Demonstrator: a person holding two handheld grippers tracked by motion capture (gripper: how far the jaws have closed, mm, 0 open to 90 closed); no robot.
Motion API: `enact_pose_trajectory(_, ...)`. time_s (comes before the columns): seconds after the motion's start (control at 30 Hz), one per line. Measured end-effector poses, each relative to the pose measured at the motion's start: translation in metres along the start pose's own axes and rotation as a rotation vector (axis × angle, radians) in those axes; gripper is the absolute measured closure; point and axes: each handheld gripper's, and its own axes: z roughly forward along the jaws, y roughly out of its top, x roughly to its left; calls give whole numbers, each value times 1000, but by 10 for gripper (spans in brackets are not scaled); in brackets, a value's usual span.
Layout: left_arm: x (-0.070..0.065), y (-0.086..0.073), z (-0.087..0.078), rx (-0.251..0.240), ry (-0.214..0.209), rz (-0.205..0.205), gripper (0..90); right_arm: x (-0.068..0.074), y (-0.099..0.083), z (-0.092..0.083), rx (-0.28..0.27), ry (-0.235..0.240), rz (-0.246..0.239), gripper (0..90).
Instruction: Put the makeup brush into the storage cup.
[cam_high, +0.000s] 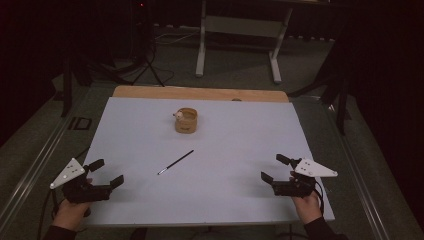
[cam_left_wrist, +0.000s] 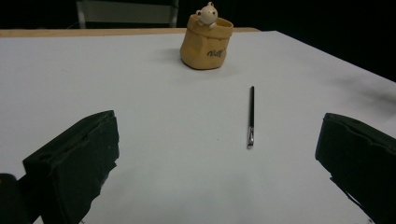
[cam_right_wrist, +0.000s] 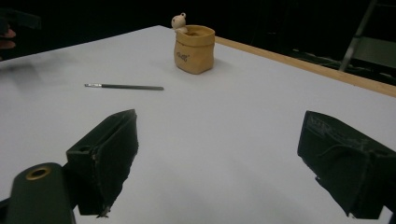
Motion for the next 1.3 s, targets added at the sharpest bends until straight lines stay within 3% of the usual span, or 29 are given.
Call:
enact_pose_trajectory(0.17,-1,6,-2,-4,-26,-19,0,0,0,1,3,1,5,121)
enact_pose_trajectory(0.2,-1,9,-2,-1,-31,-50,0,0,0,1,4,1,4,121)
enact_pose_trajectory(0.23,-1,9,-2,-1,-31,-50,0,0,0,1,4,1,4,121)
enact_pose_trajectory(0.27,-2,16,-2,18,-36,-93,0,0,0,1,4,2,3,121)
enact_pose_trajectory(0.33,-4,22,-1,29,-45,-100,0,0,0,2,8,0,-2,121)
enact_pose_trajectory(0.47,-10,33,3,39,-63,-68,0,1,0,2,11,1,1,121)
enact_pose_trajectory(0.6,-16,43,7,97,-58,-51,0,1,0,2,13,2,-2,122)
enact_pose_trajectory(0.67,-17,47,7,106,-98,-33,0,2,1,2,10,1,0,122)
enact_pose_trajectory(0.77,-18,53,12,130,-126,-35,0,2,1,1,6,-1,-5,122)
enact_pose_trajectory(1.3,-32,85,49,253,-170,-6,0,3,2,2,11,16,-5,131)
